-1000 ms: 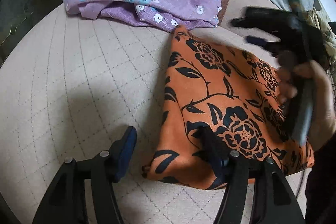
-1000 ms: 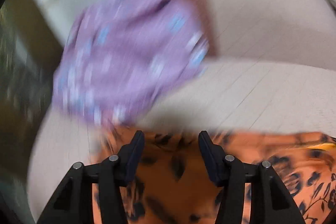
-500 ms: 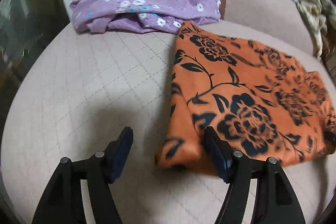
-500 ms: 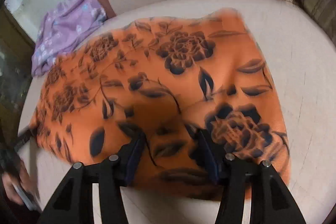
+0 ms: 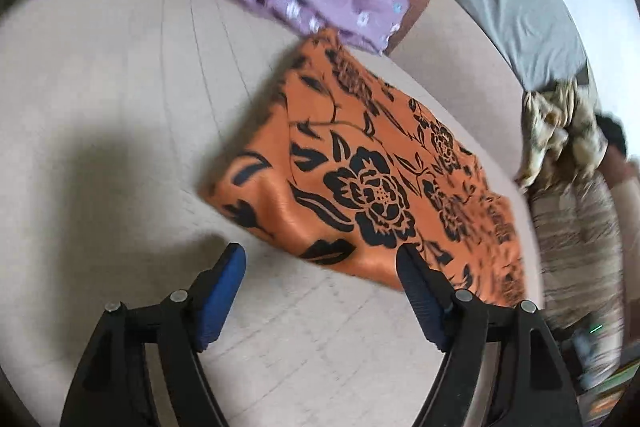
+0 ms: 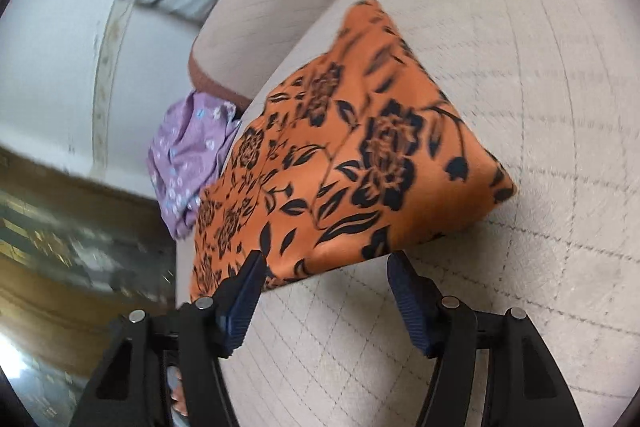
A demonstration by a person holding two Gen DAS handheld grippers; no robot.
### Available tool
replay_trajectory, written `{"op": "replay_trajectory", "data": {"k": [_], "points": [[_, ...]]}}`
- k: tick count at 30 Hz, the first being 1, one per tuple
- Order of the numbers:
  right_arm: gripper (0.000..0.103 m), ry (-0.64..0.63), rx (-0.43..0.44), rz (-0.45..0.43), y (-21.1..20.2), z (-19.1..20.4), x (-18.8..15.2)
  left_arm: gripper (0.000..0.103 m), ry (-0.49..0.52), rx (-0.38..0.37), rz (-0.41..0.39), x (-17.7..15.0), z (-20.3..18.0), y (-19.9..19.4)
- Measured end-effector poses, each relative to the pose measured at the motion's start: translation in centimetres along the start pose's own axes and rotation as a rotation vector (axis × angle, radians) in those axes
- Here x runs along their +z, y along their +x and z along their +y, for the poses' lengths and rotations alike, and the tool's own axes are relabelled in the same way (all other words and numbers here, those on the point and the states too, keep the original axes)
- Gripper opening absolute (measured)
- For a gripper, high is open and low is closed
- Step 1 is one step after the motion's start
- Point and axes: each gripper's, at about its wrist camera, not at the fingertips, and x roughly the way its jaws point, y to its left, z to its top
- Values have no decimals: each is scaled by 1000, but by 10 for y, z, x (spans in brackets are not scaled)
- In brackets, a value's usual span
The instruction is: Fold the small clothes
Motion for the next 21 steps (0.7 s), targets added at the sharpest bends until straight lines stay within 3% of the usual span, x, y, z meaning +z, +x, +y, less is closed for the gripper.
{"op": "replay_trajectory", "data": {"k": [2,5,12,14,15,17,18,19,21], "points": [[67,78,25,17,10,-12,1,78,-97,-57,7,4,11,10],[67,147,33,29,30,-24,7,82,-179,-118,-43,15,19,16],[68,190,97,-65,51,-24,34,82,-234,-195,-104,32,19,30],[67,195,101,-98,53,-24,43,59,-224,-173,-127,33,19,33],[67,195,101,-123,55,-23,47,42,-209,-139,-128,33,19,37],[59,170,74,-151,57,-18,51,37,-199,-132,-136,32,21,41],[35,145,38,-160,58,-16,53,34,-196,-133,-141,32,19,40],[24,123,-3,-159,60,-15,54,30,-185,-130,-144,32,17,40],[20,136,-1,-166,60,-19,53,26,-151,-107,-166,30,10,36]]}}
